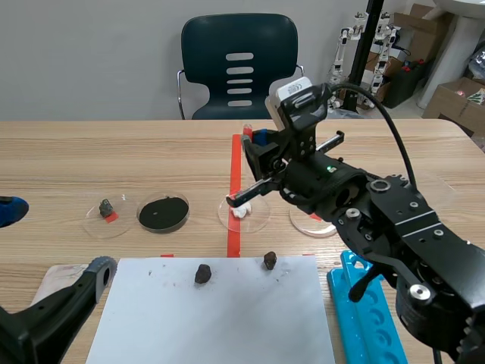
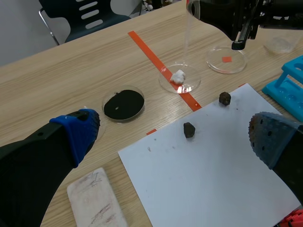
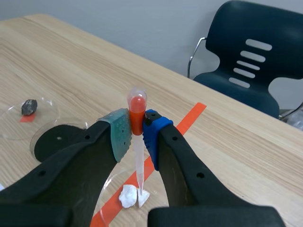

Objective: Squeeze the dropper onto the mineral

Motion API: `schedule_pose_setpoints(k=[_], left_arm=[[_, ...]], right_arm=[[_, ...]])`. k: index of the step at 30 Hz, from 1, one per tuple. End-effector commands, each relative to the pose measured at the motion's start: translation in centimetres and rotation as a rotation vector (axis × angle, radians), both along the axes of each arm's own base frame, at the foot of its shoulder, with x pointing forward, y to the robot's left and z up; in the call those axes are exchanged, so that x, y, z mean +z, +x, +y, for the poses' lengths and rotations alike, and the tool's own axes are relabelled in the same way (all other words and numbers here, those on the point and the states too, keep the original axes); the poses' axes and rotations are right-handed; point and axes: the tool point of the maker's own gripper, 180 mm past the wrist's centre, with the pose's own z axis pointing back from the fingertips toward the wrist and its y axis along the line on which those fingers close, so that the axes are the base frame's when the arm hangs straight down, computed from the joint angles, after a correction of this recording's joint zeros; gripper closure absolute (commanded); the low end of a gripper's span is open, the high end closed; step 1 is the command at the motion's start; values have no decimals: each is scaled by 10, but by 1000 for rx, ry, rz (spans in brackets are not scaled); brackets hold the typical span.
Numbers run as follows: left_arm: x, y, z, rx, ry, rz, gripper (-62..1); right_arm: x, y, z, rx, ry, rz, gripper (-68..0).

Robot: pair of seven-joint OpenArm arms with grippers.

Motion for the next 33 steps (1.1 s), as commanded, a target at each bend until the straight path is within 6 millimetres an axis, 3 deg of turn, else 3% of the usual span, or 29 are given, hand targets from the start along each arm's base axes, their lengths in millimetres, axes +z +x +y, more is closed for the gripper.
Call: schedule_pose_setpoints(k=[1,33], left_arm=[[4,2,1,4,-8,-16,-623],[4,2,1,4,-8,-16,-623]], right_arm=[[13,7,-1,-3,12,-38,-81],[19,7,-1,0,32,-65,-81]])
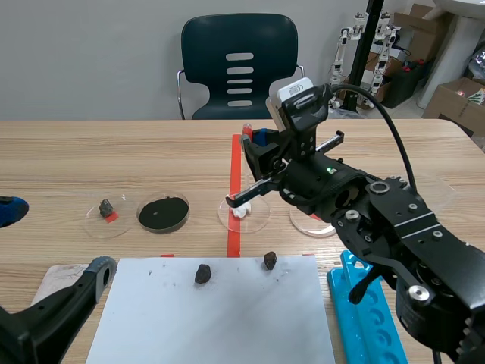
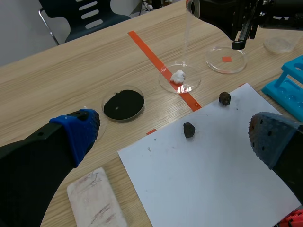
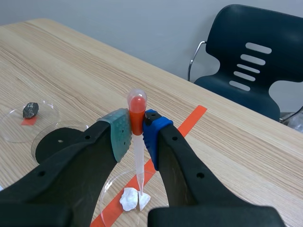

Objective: Squeeze the dropper onto the mineral

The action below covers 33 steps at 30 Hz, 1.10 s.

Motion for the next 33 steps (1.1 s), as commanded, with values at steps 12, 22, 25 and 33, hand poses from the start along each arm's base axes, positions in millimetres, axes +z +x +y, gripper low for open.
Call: schedule_pose_setpoints(k=[12,22,25,33], left_arm=[[4,2,1,4,-8,-16,-623],[4,2,1,4,-8,-16,-623],[4,2,1,4,-8,-16,-623],[4,2,1,4,-8,-16,-623]], right_arm=[[17,7,-1,-2,17,-49,-47],[17,7,-1,-3,17,-50,-6],[17,8,-1,-3,17,-49,-6],[17,8,-1,-6,16,-50,-6]])
